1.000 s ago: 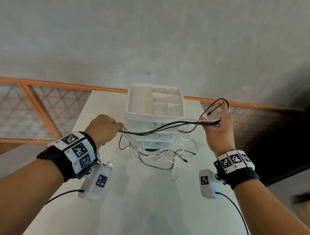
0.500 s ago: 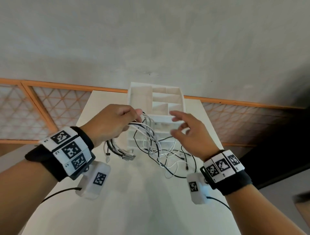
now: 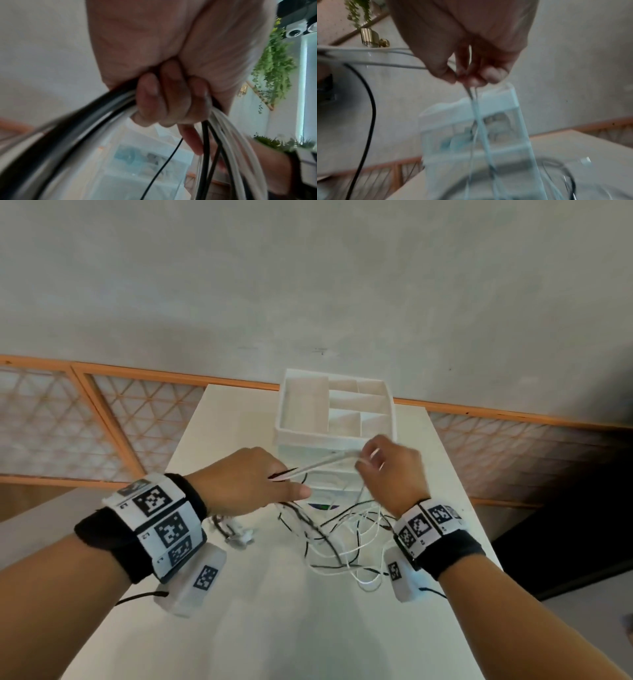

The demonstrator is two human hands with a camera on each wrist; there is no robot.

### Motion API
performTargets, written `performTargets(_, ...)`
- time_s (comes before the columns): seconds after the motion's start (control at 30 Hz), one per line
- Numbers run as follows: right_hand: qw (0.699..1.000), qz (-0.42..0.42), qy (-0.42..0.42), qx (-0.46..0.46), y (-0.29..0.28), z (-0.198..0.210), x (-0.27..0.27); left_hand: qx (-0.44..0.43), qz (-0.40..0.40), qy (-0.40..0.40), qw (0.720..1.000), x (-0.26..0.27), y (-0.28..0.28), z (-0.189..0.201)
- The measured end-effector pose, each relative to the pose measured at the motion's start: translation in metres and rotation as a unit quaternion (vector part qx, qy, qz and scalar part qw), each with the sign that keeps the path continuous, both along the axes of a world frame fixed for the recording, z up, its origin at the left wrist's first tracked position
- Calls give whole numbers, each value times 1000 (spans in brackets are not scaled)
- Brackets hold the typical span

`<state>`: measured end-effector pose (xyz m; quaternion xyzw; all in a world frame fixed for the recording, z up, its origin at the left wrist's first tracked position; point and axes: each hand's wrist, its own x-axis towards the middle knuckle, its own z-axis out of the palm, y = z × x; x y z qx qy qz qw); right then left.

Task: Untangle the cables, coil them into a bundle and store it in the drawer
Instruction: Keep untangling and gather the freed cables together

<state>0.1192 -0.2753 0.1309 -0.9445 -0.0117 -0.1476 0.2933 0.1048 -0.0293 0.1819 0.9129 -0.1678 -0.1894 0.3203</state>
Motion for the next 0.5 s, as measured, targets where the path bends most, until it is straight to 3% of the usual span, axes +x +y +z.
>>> performTargets(0.07, 980, -33, -197, -8, -9, 13, 6, 26, 18, 3, 999, 3, 2, -6)
performTargets(0.1, 967, -53, -247, -23, -15, 16, 10, 32, 29, -4, 999, 4, 3, -7)
performTargets(0.13, 966, -75, -243, -45, -22, 15, 12, 28, 41, -14, 999, 5, 4, -6)
performTargets(0.17, 975, -97, -187, -74, -31, 7, 14, 9, 55, -23, 998, 5, 6, -4)
performTargets(0.23, 982, -138, 26, -128, -54, -20, 14, -76, 92, -17, 993, 5, 12, 2)
performTargets(0.3, 966, -181, 157, -92, -75, -44, 5, -137, 110, 7, 984, 5, 19, 8)
performTargets(0.4, 967, -227, 102, 56, -90, -50, -1, -76, 81, 44, 993, 5, 26, 6)
performTargets(0.47, 974, -196, 82, 73, -89, -45, 1, -34, 73, 64, 995, 5, 22, 1)
performTargets(0.5, 979, -161, 116, 54, -85, -40, 0, -39, 78, 66, 994, 6, 19, -1)
